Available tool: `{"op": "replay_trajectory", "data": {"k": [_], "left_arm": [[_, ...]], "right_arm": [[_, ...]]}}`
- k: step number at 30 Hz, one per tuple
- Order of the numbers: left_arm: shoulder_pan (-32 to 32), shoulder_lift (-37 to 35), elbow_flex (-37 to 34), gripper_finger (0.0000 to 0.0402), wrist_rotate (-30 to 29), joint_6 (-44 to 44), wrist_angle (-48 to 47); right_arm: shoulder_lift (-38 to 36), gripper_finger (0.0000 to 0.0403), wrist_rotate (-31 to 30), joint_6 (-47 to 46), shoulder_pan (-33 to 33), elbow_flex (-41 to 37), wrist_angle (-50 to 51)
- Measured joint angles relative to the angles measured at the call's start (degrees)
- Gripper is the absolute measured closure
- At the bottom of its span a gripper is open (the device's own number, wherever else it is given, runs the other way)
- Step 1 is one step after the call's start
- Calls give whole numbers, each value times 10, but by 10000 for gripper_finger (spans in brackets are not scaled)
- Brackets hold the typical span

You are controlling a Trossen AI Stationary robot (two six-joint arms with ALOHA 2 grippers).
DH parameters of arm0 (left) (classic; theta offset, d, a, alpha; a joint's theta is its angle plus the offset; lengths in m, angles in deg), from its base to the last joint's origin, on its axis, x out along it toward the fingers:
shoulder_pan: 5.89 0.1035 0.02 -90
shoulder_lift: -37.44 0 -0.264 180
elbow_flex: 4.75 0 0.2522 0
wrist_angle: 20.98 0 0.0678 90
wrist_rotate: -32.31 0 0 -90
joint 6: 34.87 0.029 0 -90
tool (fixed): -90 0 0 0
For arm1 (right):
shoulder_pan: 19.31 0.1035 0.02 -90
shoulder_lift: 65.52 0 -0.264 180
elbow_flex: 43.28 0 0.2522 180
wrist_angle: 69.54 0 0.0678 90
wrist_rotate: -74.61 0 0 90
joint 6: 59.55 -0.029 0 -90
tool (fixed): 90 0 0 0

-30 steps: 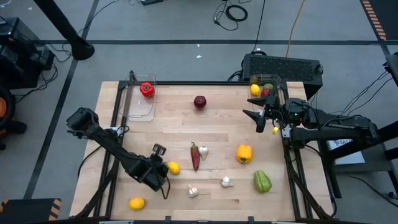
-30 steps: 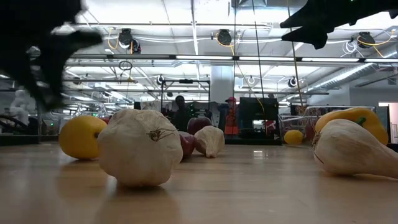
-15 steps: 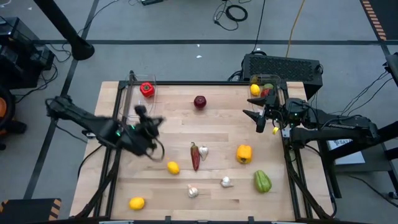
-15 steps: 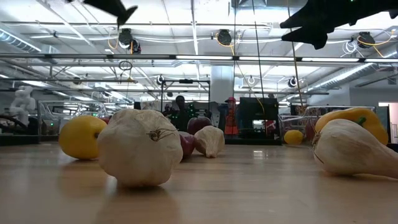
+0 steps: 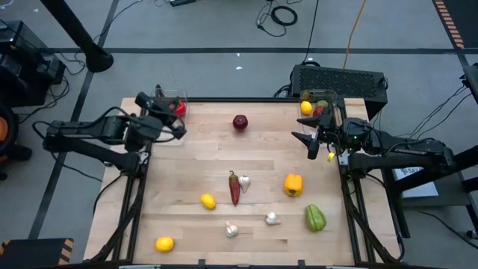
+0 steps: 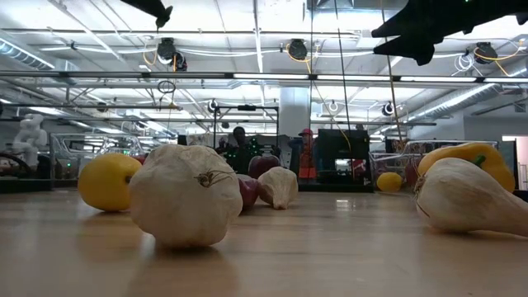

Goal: Sort produce into baskets
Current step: Put the green chili pepper into the left transparent bin, then put the bottom right white garlic into the left transparent bin

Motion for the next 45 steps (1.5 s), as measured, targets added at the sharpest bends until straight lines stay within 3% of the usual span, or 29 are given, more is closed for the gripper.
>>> {"op": "replay_trajectory", "data": {"k": [4,14,21,24,28,39,45], "left_arm": [[47,3,-20,343,5,-44,-9],[167,6,-153,343,50,-161,-6],[227,6,-240,341,92,-178,67],[250,13,-262,327,140,-175,89],[276,32,-287,301,145,-176,118],[299,75,-288,283,172,-129,205],[261,49,-288,283,310,-101,238]], "right_arm": [[0,145,0,0,0,0,1],[0,145,0,2,0,0,6],[0,145,-2,4,0,0,6],[0,145,-2,4,0,0,5],[0,145,-2,4,0,0,5],[0,145,-2,6,0,0,5],[5,145,2,-12,1,0,11]]}}
